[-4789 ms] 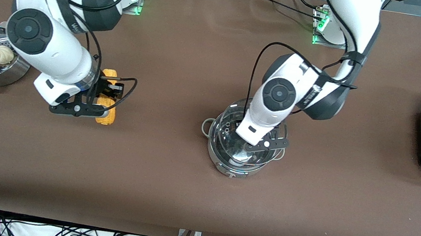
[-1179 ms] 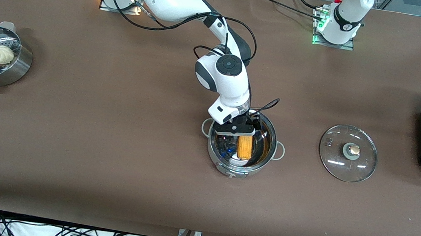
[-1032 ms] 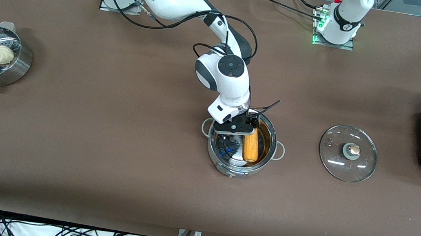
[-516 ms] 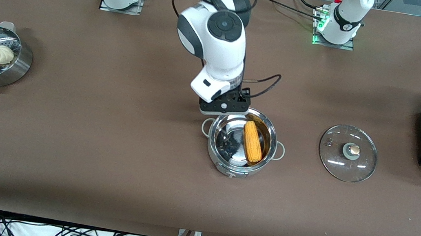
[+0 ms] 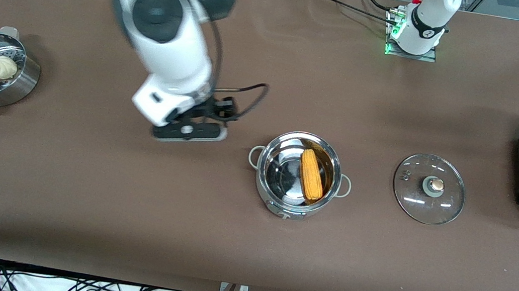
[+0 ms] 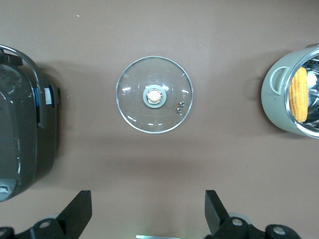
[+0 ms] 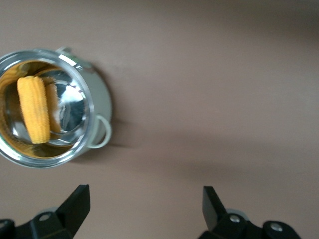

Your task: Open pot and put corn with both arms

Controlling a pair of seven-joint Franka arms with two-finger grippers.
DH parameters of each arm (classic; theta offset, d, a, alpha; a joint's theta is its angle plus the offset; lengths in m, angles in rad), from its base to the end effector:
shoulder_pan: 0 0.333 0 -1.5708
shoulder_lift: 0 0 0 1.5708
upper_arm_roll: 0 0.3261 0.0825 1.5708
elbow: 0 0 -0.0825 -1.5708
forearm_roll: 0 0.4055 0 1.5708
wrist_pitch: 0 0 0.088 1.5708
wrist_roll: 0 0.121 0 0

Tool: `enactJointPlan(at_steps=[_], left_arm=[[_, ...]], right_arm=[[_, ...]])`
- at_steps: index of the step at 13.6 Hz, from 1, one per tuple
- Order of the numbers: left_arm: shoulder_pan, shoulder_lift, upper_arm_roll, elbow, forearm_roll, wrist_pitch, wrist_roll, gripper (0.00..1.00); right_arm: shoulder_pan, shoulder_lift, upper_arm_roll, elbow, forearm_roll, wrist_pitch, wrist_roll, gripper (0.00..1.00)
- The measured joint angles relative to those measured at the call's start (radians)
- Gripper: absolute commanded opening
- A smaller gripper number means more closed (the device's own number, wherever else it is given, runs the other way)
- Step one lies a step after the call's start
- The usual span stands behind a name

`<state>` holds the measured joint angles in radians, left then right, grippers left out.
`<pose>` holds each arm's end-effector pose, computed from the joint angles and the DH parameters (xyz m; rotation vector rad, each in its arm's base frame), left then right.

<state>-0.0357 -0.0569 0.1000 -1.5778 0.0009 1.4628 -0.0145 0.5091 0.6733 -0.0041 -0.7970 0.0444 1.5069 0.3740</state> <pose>0.5444 0.0368 0.6398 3.1316 0.1230 -0.0913 0.6578 0.3714 0.5417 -3.0811 -0.2092 -0.0237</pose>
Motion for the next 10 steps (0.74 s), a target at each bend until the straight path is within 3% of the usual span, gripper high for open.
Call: enactJointPlan(at_steps=[3,10], left_arm=[[-0.002,0.000,-0.007,0.000,0.000,-0.004,-0.016,1.00],[-0.001,0.000,-0.007,0.001,0.000,-0.014,-0.017,1.00]], right_arm=[[-0.137,-0.076,-0.001,-0.097,0.017,-0.005,-0.076,1.00],[-0.318,-0.257,-0.006,-0.342,-0.007,0.018,-0.079,1.00]])
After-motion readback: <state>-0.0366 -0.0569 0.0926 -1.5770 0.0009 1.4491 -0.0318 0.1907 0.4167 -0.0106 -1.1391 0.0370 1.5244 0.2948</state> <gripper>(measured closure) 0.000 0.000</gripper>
